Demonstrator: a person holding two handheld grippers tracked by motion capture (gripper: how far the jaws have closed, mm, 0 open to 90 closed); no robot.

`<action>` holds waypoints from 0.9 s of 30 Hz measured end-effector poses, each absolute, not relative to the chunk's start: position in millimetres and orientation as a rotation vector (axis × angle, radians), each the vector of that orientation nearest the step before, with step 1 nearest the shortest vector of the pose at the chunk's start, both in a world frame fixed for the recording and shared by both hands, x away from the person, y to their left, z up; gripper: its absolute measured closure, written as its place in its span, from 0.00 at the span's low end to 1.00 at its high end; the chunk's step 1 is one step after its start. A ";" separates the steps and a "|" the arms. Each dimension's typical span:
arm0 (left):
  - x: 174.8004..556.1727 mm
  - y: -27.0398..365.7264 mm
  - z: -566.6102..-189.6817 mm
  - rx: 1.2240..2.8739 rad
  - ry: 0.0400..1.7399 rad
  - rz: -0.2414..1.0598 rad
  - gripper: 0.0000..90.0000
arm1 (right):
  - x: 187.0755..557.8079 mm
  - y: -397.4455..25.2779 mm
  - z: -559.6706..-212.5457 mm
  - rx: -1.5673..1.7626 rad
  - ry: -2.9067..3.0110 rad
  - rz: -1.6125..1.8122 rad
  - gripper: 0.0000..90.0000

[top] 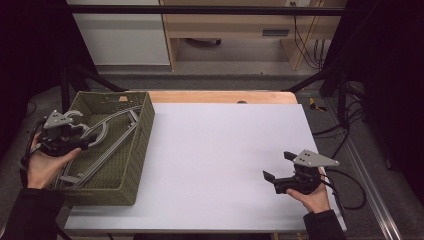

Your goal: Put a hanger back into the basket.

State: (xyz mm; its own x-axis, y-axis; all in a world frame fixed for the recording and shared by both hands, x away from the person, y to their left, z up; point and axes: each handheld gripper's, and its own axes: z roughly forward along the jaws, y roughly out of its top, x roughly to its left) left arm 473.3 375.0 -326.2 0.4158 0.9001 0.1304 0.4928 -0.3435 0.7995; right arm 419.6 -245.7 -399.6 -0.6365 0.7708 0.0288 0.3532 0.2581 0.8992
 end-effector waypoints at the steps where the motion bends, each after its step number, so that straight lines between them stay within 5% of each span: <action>1: 467.9 369.4 -325.3 1.959 1.146 0.744 0.44 | 419.5 -245.7 -399.4 1.023 2.114 1.347 0.02; 17: 425.8 290.6 -351.8 1.842 0.864 0.568 0.15 | 417.4 -248.7 -396.5 1.027 2.072 1.372 0.01; 27: 422.8 268.5 -376.9 1.844 0.835 0.499 0.13 | 415.2 -251.2 -396.3 1.035 2.047 1.386 0.01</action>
